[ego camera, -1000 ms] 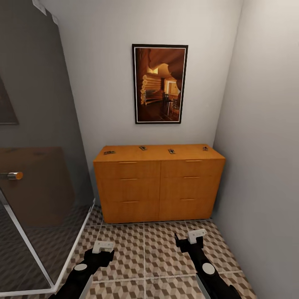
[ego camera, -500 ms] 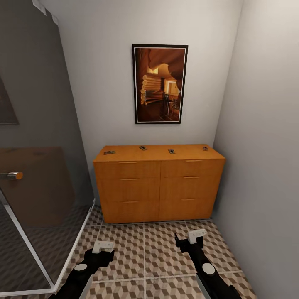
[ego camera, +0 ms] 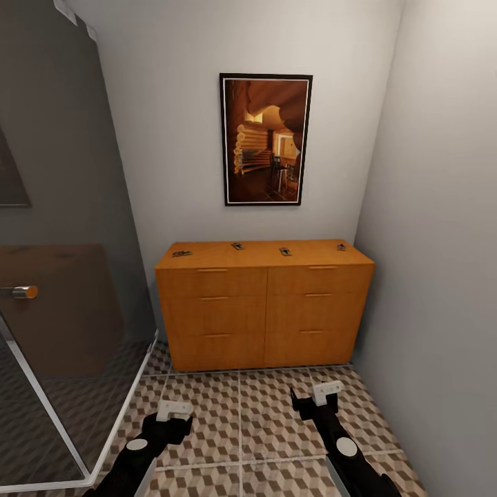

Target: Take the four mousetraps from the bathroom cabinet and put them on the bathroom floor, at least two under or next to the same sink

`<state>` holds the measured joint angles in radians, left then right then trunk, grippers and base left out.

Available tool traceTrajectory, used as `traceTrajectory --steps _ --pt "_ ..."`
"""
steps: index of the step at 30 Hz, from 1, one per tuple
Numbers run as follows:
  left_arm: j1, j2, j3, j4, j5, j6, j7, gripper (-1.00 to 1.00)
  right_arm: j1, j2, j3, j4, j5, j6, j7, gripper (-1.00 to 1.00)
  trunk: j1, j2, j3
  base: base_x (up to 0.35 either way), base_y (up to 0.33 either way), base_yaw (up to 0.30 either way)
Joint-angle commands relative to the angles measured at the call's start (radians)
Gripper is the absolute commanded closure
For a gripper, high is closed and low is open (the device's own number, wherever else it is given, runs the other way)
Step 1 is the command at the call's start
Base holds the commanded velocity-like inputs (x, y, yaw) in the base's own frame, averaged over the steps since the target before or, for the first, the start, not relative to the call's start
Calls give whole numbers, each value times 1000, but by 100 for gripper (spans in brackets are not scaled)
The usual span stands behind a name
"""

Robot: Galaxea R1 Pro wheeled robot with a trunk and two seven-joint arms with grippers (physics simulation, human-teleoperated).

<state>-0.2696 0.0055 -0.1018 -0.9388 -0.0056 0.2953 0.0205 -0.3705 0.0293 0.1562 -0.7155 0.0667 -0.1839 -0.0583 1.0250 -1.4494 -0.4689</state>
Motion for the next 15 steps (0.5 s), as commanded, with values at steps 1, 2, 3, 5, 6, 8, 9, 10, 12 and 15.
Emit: traceTrajectory --steps 1,2,3,5,6,8,9,10,12,15 --pt "0 1 -4 -2 -1 5 2 -100 -1 0 2 1 7 -2 -6 -100 0 -1 -1 0 0 0" --pt "0 1 -4 -2 -1 5 2 -100 -1 0 2 1 7 -2 -6 -100 0 -1 -1 0 0 0" --pt "0 1 -5 -1 -1 5 2 -100 -1 0 2 1 7 -2 -6 -100 0 -1 -1 0 0 0" --pt "0 1 -6 -1 -1 5 2 -100 -1 0 2 1 7 -2 -6 -100 0 -1 -1 0 0 0" --pt "0 1 -6 -1 -1 5 2 -100 -1 0 2 1 7 -2 -6 -100 0 -1 -1 0 0 0" --pt "0 1 -6 -1 -1 5 2 -100 -1 0 2 1 7 -2 -6 -100 0 -1 -1 0 0 0" --pt "0 1 -7 -1 -1 5 2 -100 -1 0 2 1 7 -2 -6 -100 0 -1 -1 0 0 0" --pt "0 1 -7 -1 -1 6 2 -100 -1 0 2 1 7 -2 -6 -100 0 -1 -1 0 0 0" --pt "0 1 -7 -2 -1 6 2 -100 -1 0 2 1 7 -2 -6 -100 0 -1 -1 2 0 0" --pt "0 0 -7 -1 0 6 2 -100 -1 0 2 1 7 -2 -6 -100 0 -1 -1 43 -2 0"
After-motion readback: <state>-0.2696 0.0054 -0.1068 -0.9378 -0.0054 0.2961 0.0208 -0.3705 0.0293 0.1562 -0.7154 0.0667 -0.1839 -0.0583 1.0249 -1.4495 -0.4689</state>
